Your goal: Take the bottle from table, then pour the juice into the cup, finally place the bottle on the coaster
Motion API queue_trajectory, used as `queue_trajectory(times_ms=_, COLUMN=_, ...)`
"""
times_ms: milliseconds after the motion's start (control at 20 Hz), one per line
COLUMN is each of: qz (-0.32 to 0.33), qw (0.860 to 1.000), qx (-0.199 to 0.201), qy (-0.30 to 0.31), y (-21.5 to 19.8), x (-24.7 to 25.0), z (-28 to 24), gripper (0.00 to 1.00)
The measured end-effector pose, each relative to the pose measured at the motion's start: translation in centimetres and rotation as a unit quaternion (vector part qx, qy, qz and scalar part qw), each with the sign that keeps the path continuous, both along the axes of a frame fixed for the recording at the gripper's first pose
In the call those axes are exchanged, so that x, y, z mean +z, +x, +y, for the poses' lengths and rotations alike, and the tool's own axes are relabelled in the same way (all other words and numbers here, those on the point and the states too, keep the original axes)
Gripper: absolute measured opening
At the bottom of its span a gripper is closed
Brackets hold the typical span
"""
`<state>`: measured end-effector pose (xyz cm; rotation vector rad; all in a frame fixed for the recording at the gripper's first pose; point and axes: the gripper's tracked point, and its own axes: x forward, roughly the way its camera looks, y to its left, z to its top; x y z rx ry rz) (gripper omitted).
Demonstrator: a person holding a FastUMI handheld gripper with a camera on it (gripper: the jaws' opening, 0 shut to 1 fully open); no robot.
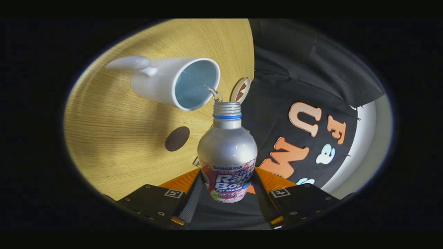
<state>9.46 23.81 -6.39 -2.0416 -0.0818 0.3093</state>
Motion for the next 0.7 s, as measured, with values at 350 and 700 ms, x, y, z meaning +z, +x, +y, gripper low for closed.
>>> queue_trajectory(times_ms=350, qz=-0.004, qw=1.000, qx=0.003, qy=-0.014, y=-0.36, x=0.25, z=0.45, gripper=0.75)
queue_trajectory(times_ms=700, qz=-0.007, qw=1.000, qx=0.003, qy=-0.030, y=-0.33, x=0.62, z=0.77, gripper=0.76)
